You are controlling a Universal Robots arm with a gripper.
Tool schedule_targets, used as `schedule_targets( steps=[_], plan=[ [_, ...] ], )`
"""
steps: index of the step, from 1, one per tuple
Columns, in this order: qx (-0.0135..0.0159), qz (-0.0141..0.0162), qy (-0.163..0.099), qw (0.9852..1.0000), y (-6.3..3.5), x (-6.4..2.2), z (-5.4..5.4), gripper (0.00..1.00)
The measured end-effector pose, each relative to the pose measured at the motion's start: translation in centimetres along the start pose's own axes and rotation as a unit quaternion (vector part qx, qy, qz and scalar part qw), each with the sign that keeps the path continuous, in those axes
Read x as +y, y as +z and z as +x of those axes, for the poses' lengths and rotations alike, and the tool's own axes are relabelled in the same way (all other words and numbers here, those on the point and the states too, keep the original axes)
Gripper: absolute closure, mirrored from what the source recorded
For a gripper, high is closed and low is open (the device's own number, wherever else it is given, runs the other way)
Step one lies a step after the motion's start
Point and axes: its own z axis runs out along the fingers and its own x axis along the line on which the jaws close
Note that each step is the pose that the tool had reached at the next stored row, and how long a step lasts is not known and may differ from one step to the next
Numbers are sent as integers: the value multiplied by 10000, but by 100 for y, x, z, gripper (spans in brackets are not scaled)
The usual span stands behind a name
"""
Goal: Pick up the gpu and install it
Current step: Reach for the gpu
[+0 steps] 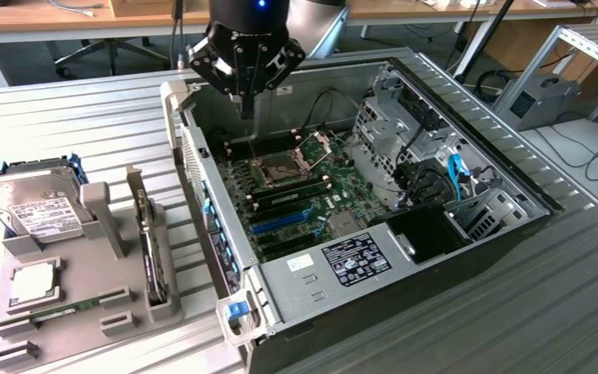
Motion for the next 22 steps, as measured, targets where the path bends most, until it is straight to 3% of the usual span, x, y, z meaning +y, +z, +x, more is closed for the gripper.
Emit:
schedule_targets(
  steps=[22],
  plan=[
    [0,0,0,10000,-2,-5,71,89]
  ],
)
